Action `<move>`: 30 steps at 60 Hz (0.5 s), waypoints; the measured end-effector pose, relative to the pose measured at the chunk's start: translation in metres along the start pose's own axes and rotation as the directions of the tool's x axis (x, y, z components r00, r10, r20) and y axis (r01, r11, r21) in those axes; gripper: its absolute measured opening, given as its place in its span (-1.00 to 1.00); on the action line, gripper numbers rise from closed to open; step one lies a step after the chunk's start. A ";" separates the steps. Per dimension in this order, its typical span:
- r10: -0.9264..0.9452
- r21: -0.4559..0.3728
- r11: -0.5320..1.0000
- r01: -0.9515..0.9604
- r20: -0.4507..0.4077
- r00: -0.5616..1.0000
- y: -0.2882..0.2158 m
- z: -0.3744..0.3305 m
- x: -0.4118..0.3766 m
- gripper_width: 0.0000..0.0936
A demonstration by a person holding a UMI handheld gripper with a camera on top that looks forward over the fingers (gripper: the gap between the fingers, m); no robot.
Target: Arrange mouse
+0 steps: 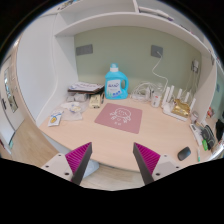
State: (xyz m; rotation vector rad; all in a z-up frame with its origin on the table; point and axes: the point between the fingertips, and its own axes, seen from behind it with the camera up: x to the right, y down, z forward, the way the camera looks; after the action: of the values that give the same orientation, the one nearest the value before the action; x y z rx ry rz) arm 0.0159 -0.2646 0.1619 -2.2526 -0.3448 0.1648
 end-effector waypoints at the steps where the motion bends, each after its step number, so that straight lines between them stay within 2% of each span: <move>1: 0.000 -0.002 1.000 0.000 0.001 1.000 0.001 0.000 0.001 0.82; 9: 0.038 -0.014 0.999 -0.038 0.030 0.999 0.020 -0.005 0.024 0.83; 15: 0.046 -0.011 0.999 -0.046 0.029 0.999 0.049 -0.007 0.069 0.81; 30: 0.096 -0.018 0.995 -0.098 -0.067 0.993 0.136 -0.006 0.194 0.81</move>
State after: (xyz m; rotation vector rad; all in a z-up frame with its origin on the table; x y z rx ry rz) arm 0.2283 -0.2947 0.0608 -2.2908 -0.2027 0.1376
